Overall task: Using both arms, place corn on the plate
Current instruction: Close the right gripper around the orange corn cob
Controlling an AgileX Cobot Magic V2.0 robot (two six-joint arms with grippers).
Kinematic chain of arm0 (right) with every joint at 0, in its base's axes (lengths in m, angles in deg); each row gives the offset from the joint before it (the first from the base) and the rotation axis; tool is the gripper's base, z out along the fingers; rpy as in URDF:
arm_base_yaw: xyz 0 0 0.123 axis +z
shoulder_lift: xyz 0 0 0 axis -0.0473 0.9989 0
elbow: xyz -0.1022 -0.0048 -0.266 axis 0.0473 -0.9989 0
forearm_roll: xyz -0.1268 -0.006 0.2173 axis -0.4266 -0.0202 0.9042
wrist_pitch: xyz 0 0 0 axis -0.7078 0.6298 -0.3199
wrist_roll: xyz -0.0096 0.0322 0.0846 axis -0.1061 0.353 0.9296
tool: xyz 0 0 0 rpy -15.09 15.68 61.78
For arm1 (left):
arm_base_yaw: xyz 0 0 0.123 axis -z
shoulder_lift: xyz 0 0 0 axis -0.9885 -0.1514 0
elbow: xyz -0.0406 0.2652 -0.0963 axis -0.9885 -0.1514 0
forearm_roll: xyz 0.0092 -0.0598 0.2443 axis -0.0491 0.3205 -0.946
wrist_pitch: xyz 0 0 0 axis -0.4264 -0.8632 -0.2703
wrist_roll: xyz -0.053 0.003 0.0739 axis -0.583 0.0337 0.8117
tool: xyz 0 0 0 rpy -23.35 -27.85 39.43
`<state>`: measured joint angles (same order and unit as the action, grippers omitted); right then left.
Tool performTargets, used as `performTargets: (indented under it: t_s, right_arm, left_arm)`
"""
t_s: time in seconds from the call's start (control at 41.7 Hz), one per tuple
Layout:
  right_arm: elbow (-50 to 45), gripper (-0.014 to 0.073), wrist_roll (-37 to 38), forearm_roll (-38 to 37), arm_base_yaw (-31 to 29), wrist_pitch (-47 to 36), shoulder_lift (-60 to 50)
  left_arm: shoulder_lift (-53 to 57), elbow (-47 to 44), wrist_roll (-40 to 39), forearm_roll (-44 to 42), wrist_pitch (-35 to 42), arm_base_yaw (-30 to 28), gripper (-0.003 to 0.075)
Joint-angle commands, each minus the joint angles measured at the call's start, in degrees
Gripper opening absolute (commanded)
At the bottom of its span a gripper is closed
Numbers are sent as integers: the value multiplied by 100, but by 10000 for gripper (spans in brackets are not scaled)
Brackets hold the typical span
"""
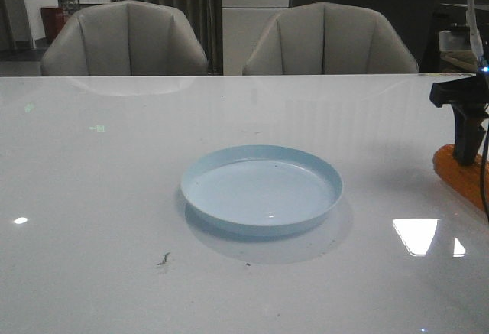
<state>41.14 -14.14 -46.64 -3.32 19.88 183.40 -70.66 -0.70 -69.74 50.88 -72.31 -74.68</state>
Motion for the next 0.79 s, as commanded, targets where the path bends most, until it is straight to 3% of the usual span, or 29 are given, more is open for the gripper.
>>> performTargets:
  t_s: [0.0,0.552,0.768]
  right_arm:
    - [183,490,-53,121,17,-11,-164]
    - [183,485,-58,178,71,-189,269]
    - [558,336,-153,178,76,138,251]
  left_arm:
    - [14,168,-52,-44,471,18,372]
    - [14,168,-52,-63,471,18,372]
    - [14,168,-52,-63,471,18,372]
